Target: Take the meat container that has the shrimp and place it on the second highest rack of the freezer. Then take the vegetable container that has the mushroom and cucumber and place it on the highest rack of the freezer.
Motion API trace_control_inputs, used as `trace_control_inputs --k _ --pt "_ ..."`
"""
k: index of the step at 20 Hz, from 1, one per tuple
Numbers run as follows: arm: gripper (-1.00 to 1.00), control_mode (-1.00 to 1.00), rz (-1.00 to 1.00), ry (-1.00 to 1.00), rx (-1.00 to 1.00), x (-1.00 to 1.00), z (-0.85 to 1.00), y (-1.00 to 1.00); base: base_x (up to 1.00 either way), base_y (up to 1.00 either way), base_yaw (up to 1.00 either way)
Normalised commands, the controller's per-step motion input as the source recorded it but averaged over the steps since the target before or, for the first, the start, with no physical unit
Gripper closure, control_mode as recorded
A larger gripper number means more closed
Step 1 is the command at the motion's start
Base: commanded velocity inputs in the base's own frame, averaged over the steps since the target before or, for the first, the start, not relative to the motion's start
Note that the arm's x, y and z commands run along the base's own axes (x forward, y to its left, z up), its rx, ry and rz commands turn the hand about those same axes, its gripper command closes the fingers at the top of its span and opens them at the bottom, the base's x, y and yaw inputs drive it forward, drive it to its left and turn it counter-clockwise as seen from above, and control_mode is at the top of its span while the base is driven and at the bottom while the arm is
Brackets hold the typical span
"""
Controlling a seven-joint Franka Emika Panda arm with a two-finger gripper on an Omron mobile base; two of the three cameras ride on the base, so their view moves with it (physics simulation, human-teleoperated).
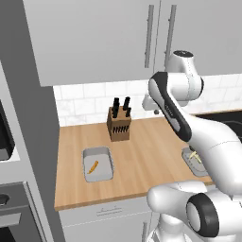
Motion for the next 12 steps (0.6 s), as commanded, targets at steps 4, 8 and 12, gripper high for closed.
trace_control_inputs --k 4,8,12 --pt "-1.00 -1.00 0.00 0.00 0.00 -0.19 -0.04 -0.02 0.00 0.00 0.00" --pt "-1.00 -1.00 -0.10 -0.03 0.00 -0.44 -0.18 -0.03 0.00 0.00 0.00" --pt "-1.00 -1.00 -0.13 -0.13 0.00 -0.34 -0.29 -0.12 0.00 0.00 0.00"
